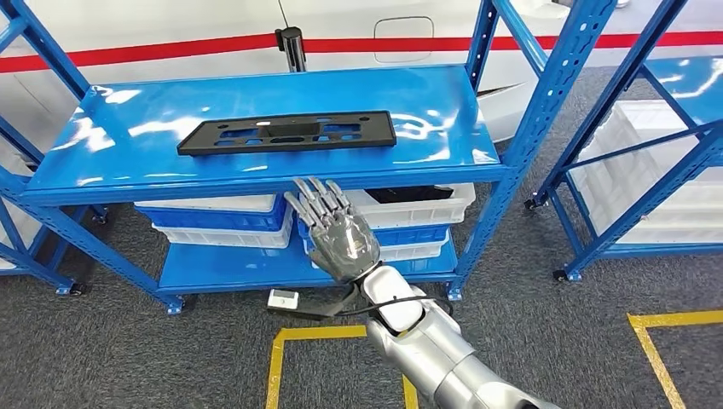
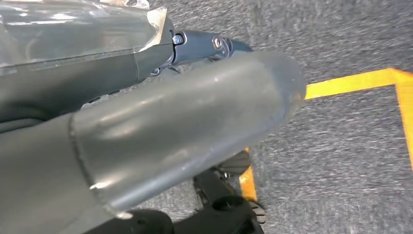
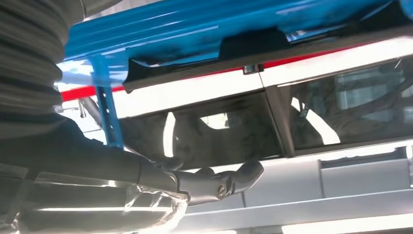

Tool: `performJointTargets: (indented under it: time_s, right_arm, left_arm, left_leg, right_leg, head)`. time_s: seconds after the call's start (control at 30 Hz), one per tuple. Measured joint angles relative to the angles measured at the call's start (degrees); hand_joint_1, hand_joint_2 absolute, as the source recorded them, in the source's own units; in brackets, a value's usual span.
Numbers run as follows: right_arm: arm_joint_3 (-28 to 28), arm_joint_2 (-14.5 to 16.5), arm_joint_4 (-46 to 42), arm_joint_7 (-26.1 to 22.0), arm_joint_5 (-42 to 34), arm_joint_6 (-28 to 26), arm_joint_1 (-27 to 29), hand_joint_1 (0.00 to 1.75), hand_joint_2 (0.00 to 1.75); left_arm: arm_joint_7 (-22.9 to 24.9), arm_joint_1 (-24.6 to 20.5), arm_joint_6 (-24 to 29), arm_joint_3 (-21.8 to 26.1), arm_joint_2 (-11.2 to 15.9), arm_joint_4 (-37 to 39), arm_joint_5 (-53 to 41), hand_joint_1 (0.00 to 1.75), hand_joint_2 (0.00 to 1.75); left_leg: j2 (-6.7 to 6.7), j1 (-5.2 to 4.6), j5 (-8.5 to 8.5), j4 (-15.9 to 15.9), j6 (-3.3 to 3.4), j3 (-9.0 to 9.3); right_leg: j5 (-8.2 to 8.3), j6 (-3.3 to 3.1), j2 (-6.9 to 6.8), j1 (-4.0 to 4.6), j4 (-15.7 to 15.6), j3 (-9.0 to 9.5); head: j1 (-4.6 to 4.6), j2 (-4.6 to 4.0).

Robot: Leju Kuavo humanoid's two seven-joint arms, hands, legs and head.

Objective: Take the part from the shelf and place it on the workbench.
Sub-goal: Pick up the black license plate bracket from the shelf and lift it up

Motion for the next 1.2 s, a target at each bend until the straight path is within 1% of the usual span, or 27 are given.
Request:
performJointTargets:
  time_s: [0.03, 0.07, 0.1, 0.13, 0.2, 0.23, 0.27, 0.3, 0.37, 0.43, 0.47, 0.57, 0.6, 0.63, 0.67, 0.73, 0.77, 0.8, 0.83, 0.9, 0.97, 1.0, 1.03, 1.1, 1.13, 1.17, 1.2]
  right_arm:
    - [-0.01, 0.08, 0.01, 0.00, -0.02, 0.00, 0.04, 0.00, 1.75]
    - [-0.01, 0.10, 0.01, 0.00, -0.03, 0.00, 0.13, 0.00, 1.75]
    - [-0.01, 0.11, 0.02, 0.00, -0.03, 0.00, 0.24, 0.00, 1.75]
    - [-0.01, 0.12, 0.02, 0.00, -0.03, 0.01, 0.32, 0.00, 1.75]
    - [-0.01, 0.20, 0.01, 0.00, -0.03, 0.01, 0.36, 0.00, 1.75]
    - [-0.01, 0.26, 0.00, 0.00, -0.03, 0.01, 0.32, 0.00, 1.75]
    - [-0.01, 0.34, 0.00, 0.00, -0.03, 0.00, 0.28, 0.00, 1.75]
    - [-0.01, 0.43, -0.01, 0.00, -0.03, 0.01, 0.25, 0.00, 1.75]
    - [-0.03, 0.52, -0.05, 0.00, -0.03, 0.00, 0.29, 0.00, 1.75]
    - [-0.07, 0.53, -0.16, -0.01, -0.03, -0.01, 0.33, 0.00, 1.75]
    - [-0.09, 0.54, -0.21, -0.02, -0.04, -0.01, 0.20, 0.00, 1.75]
    - [-0.14, 0.40, -0.28, -0.04, -0.05, 0.01, 0.16, 0.00, 1.75]
    - [-0.15, 0.32, -0.28, -0.04, -0.05, 0.02, 0.38, 0.00, 1.75]
    - [-0.16, 0.25, -0.28, -0.03, -0.04, 0.02, 0.59, 0.00, 1.75]
    - [-0.16, 0.22, -0.28, -0.03, -0.03, 0.02, 0.74, 0.00, 1.75]
    - [-0.17, 0.20, -0.28, -0.02, 0.01, 0.02, 0.82, 0.00, 1.75]
    - [-0.18, 0.16, -0.28, -0.01, 0.03, 0.02, 0.85, 0.00, 1.75]
    - [-0.20, 0.11, -0.29, 0.01, 0.06, 0.02, 0.88, 0.00, 1.75]
    - [-0.22, 0.08, -0.31, 0.02, 0.08, 0.02, 0.91, 0.00, 1.75]
    - [-0.27, 0.07, -0.40, 0.02, 0.10, 0.02, 0.99, 0.00, 1.75]
    - [-0.32, 0.14, -0.54, 0.02, 0.11, 0.02, 1.01, 0.00, 1.75]
    - [-0.32, 0.21, -0.58, 0.02, 0.12, 0.04, 0.93, 0.00, 1.75]
    - [-0.33, 0.26, -0.62, 0.02, 0.14, 0.05, 0.85, 0.00, 1.75]
    - [-0.33, 0.28, -0.63, 0.02, 0.15, 0.09, 0.81, 0.00, 1.75]
    - [-0.33, 0.27, -0.63, 0.02, 0.15, 0.10, 0.90, 0.00, 1.75]
    - [-0.33, 0.26, -0.63, 0.02, 0.13, 0.10, 0.98, 0.00, 1.75]
    - [-0.33, 0.27, -0.63, 0.02, 0.10, 0.10, 1.04, 0.00, 1.75]
  left_arm:
    - [0.01, 0.03, 0.01, 0.01, 0.01, 0.00, 0.00, 0.00, 0.00]
    - [0.01, 0.12, 0.01, 0.02, 0.02, 0.01, 0.00, 0.00, 0.00]
    - [0.01, 0.22, 0.00, 0.03, 0.03, 0.01, 0.00, 0.00, 0.00]
    - [0.01, 0.31, -0.01, 0.03, 0.03, 0.02, 0.00, 0.00, 0.00]
    - [0.02, 0.35, 0.00, 0.03, 0.06, 0.02, 0.00, 0.00, 0.00]
    - [0.02, 0.32, 0.00, 0.03, 0.15, 0.02, 0.00, 0.00, 0.00]
    - [0.01, 0.27, 0.01, 0.03, 0.20, 0.02, 0.00, 0.00, 0.00]
    - [0.02, 0.20, 0.01, 0.03, 0.27, 0.02, 0.00, 0.00, 0.00]
    - [0.03, 0.12, 0.03, 0.04, 0.31, 0.02, 0.01, 0.00, 0.00]
    - [0.05, 0.17, 0.03, 0.05, 0.26, 0.02, 0.02, 0.00, 0.00]
    - [0.05, 0.16, 0.03, 0.05, 0.22, 0.02, 0.01, 0.00, 0.00]
    - [0.05, 0.11, 0.03, 0.05, 0.12, 0.03, 0.00, 0.00, 0.00]
    - [0.05, 0.18, 0.03, 0.05, 0.07, 0.03, 0.00, 0.00, 0.00]
    - [0.05, 0.28, 0.04, 0.05, 0.02, 0.04, 0.00, 0.00, 0.00]
    - [0.05, 0.38, 0.04, 0.06, -0.01, 0.05, 0.00, 0.00, 0.00]
    - [0.05, 0.45, 0.05, 0.07, -0.08, 0.06, 0.00, 0.00, 0.00]
    - [0.05, 0.45, 0.06, 0.07, -0.10, 0.08, 0.00, 0.00, 0.00]
    - [0.05, 0.41, 0.08, 0.07, -0.12, 0.08, 0.00, 0.00, 0.00]
    - [0.06, 0.38, 0.10, 0.07, -0.13, 0.09, 0.00, 0.00, 0.00]
    - [0.08, 0.40, 0.14, 0.07, -0.14, 0.10, 0.00, 0.00, 0.00]
    - [0.08, 0.43, 0.15, 0.06, -0.18, 0.10, -0.03, 0.00, 0.00]
    - [0.07, 0.37, 0.15, 0.05, -0.20, 0.10, -0.07, 0.00, 0.00]
    - [0.06, 0.32, 0.15, 0.04, -0.22, 0.10, -0.11, 0.00, 0.00]
    - [0.05, 0.33, 0.15, 0.03, -0.21, 0.11, -0.15, 0.00, 0.00]
    - [0.05, 0.42, 0.15, 0.04, -0.19, 0.11, -0.15, 0.00, 0.00]
    - [0.05, 0.51, 0.14, 0.04, -0.17, 0.11, -0.15, 0.00, 0.00]
    - [0.05, 0.57, 0.14, 0.04, -0.17, 0.11, -0.15, 0.00, 0.00]
  left_leg:
    - [-0.26, 0.00, -1.25, 3.95, 0.10, -2.53]
    - [-0.39, -0.01, -1.80, 7.06, 0.24, -4.86]
    - [-0.42, -0.03, -1.36, 8.55, 0.47, -6.50]
    - [-0.44, -0.12, 0.23, 7.86, 0.84, -7.04]
    - [-0.72, -0.59, 5.36, 1.29, 2.16, -5.09]
    - [-0.91, -0.93, 7.15, -2.08, 2.99, -3.61]
    - [-1.05, -1.32, 7.97, -4.74, 3.74, -2.31]
    - [-1.13, -1.69, 7.97, -6.24, 4.31, -1.49]
    - [-1.07, -2.05, 7.41, -7.72, 4.77, -0.32]
    - [-1.02, -1.78, 7.32, -9.04, 4.89, 1.31]
    - [-1.02, -1.56, 7.23, -9.52, 4.95, 2.08]
    - [-1.00, -1.38, 6.45, -9.85, 4.85, 3.13]
    - [-1.00, -1.33, 6.07, -9.83, 4.67, 3.48]
    - [-1.01, -1.28, 5.69, -9.81, 4.46, 3.88]
    - [-1.01, -1.21, 5.35, -9.79, 4.27, 4.31]
    - [-1.01, -1.07, 4.57, -9.75, 3.81, 5.30]
    - [-1.00, -1.02, 4.14, -9.71, 3.53, 5.84]
    - [-0.98, -1.00, 3.66, -9.69, 3.13, 6.26]
    - [-0.94, -1.00, 3.21, -9.74, 2.67, 6.46]
    - [-0.76, -0.98, 2.88, -9.56, 1.87, 6.80]
    - [-0.64, -0.73, 2.65, -8.15, 1.41, 6.64]
    - [-0.67, -0.58, 2.17, -6.07, 1.21, 5.64]
    - [-0.72, -0.44, 1.22, -2.99, 0.97, 3.85]
    - [-0.77, -0.33, -1.63, 4.36, 0.46, -0.97]
    - [-0.78, -0.29, -2.56, 6.68, 0.27, -3.15]
    - [-0.77, -0.25, -2.45, 7.35, 0.18, -4.54]
    - [-0.76, -0.18, -1.00, 6.02, 0.15, -4.90]
  right_leg:
    - [-0.24, -0.35, 0.13, 0.19, 0.01, 0.24]
    - [-0.48, -0.62, 0.32, 0.41, 0.01, 0.46]
    - [-0.75, -0.81, 0.56, 0.65, 0.02, 0.74]
    - [-1.06, -0.91, 0.80, 0.89, 0.02, 1.12]
    - [-1.83, -0.92, 1.17, 1.25, -0.04, 2.21]
    - [-2.22, -0.82, 1.26, 1.44, -0.13, 2.60]
    - [-2.54, -0.64, 1.34, 1.40, -0.25, 2.88]
    - [-2.65, -0.36, 1.38, 1.32, -0.40, 3.09]
    - [-2.34, 0.54, 1.37, 1.28, -0.31, 3.50]
    - [-2.60, 1.26, 1.00, 1.50, 1.21, 3.21]
    - [-3.28, 1.34, 0.81, 1.52, 3.18, 2.19]
    - [-6.21, 1.68, 0.49, 0.94, 12.90, -4.61]
    - [-6.42, 2.08, 0.45, 0.70, 14.70, -6.51]
    - [-5.89, 2.62, 0.38, 0.50, 14.86, -7.51]
    - [-4.77, 3.22, 0.30, 0.32, 13.71, -7.67]
    - [-0.77, 4.51, -0.04, -0.03, 7.39, -5.75]
    - [1.09, 4.75, -0.33, -0.14, 4.11, -4.74]
    - [2.21, 4.35, -0.65, -0.10, 1.21, -3.89]
    - [2.86, 3.65, -0.89, 0.05, -0.52, -3.20]
    - [2.47, 1.63, -0.83, 0.26, -0.91, -2.77]
    - [2.57, 0.70, -0.54, -0.11, -1.21, -1.67]
    - [2.33, 0.27, -0.45, -0.27, -1.32, -1.00]
    - [2.03, -0.14, -0.44, -0.30, -1.45, -0.47]
    - [1.34, -0.76, -0.33, -0.13, -1.46, 0.20]
    - [0.96, -0.83, -0.19, -0.06, -1.45, 0.55]
    - [0.53, -0.76, -0.02, -0.02, -1.44, 1.00]
    - [0.07, -0.63, 0.14, 0.00, -1.43, 1.58]
  head:
    - [-0.07, 0.00]
    - [-0.07, 0.00]
    - [-0.08, 0.00]
    - [-0.08, 0.00]
    - [-0.07, 0.00]
    - [0.07, 0.00]
    - [0.15, 0.00]
    - [0.15, 0.00]
    - [-0.05, 0.00]
    - [-0.09, -0.01]
    - [0.04, -0.01]
    - [0.39, 0.00]
    - [0.41, 0.00]
    - [0.42, 0.00]
    - [0.42, 0.00]
    - [0.43, 0.00]
    - [0.47, 0.00]
    - [0.53, 0.00]
    - [0.55, 0.00]
    - [0.47, 0.00]
    - [0.29, 0.00]
    - [0.23, 0.00]
    - [0.17, 0.00]
    - [0.09, 0.00]
    - [0.09, 0.00]
    - [0.07, 0.00]
    - [0.03, 0.00]
